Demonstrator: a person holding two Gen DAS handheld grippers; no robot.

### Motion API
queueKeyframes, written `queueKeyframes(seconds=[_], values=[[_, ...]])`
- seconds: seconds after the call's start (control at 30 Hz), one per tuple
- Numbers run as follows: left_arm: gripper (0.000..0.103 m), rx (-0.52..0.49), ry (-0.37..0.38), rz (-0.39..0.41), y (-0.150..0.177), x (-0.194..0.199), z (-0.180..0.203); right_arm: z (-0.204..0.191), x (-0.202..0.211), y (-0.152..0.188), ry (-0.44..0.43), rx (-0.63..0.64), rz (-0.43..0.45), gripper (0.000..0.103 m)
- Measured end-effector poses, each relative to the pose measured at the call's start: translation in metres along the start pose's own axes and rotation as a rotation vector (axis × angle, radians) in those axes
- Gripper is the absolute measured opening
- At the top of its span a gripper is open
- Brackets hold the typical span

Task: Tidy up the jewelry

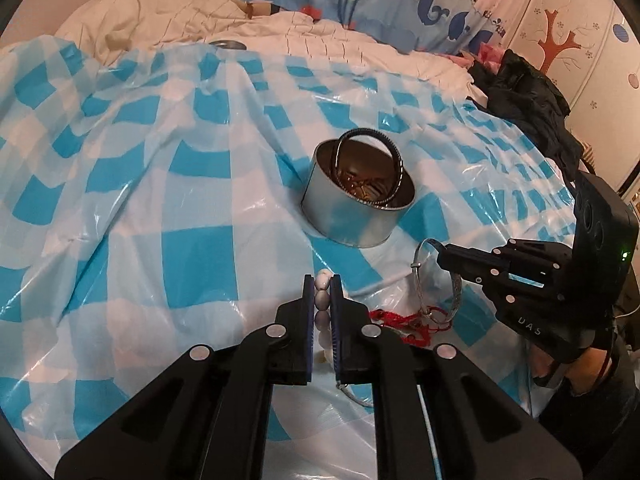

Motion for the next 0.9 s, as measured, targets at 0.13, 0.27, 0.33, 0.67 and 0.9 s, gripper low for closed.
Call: queueKeyframes(seconds=[0.13,0.27,0.33,0.67,0.9], values=[[0.007,0.027,0.074,-0.013,-0.001,0.002,0.008,0.004,0.003,-0.002,0.004,-0.012,0.016,0.003],[0.007,-0.102,-0.259,-0.063,0.010,-0.020,-0.019,0.002,0.000,-0.001,0.001,-0.005,0.007,0.003],[0.007,-0.088,-0.267,-0.107,0.017,-0.030,-0.026,0.000,0.000,-0.001,0.000,-0.001,0.006,0.003],[0.007,0.062,-0.120,-0.047,-0.001,-0.012,-0.036,0.000,0.000,0.000,0.000,-0.005,0.005,0.004],[0.039,0.128,-0.111,-0.126,0.014,-0.029,-0.048,-0.001,-0.002,0.002,-0.007,-0.007,-0.002,0.004]])
Point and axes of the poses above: each gripper's, at about its wrist camera, not at the fingertips, and x roughly against the way its jaws point, z to its right, y to its underside, the point moved 9 cm from there along -x, roughly the way its jaws point, and after that the axes turned 11 degrees about x, right-handed, at the moved point
